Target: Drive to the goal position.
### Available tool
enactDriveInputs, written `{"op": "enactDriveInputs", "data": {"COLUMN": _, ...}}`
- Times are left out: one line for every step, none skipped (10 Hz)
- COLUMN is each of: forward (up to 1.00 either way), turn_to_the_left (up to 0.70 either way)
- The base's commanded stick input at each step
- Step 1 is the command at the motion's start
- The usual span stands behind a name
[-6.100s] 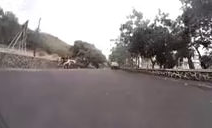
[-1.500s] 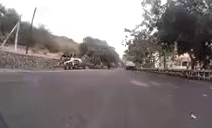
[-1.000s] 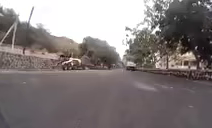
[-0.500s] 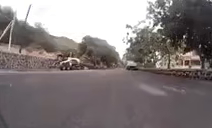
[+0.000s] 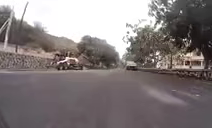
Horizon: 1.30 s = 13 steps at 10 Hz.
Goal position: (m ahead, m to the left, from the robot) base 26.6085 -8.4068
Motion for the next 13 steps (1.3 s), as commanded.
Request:
{"op": "enactDriveInputs", "data": {"forward": 1.0, "turn_to_the_left": 0.0}}
{"op": "enactDriveInputs", "data": {"forward": 1.0, "turn_to_the_left": 0.0}}
{"op": "enactDriveInputs", "data": {"forward": 1.0, "turn_to_the_left": 0.0}}
{"op": "enactDriveInputs", "data": {"forward": 1.0, "turn_to_the_left": 0.0}}
{"op": "enactDriveInputs", "data": {"forward": 1.0, "turn_to_the_left": 0.0}}
{"op": "enactDriveInputs", "data": {"forward": 1.0, "turn_to_the_left": 0.0}}
{"op": "enactDriveInputs", "data": {"forward": 1.0, "turn_to_the_left": 0.0}}
{"op": "enactDriveInputs", "data": {"forward": 1.0, "turn_to_the_left": 0.0}}
{"op": "enactDriveInputs", "data": {"forward": 1.0, "turn_to_the_left": 0.0}}
{"op": "enactDriveInputs", "data": {"forward": 1.0, "turn_to_the_left": 0.0}}
{"op": "enactDriveInputs", "data": {"forward": 1.0, "turn_to_the_left": 0.0}}
{"op": "enactDriveInputs", "data": {"forward": 1.0, "turn_to_the_left": 0.0}}
{"op": "enactDriveInputs", "data": {"forward": 1.0, "turn_to_the_left": 0.0}}
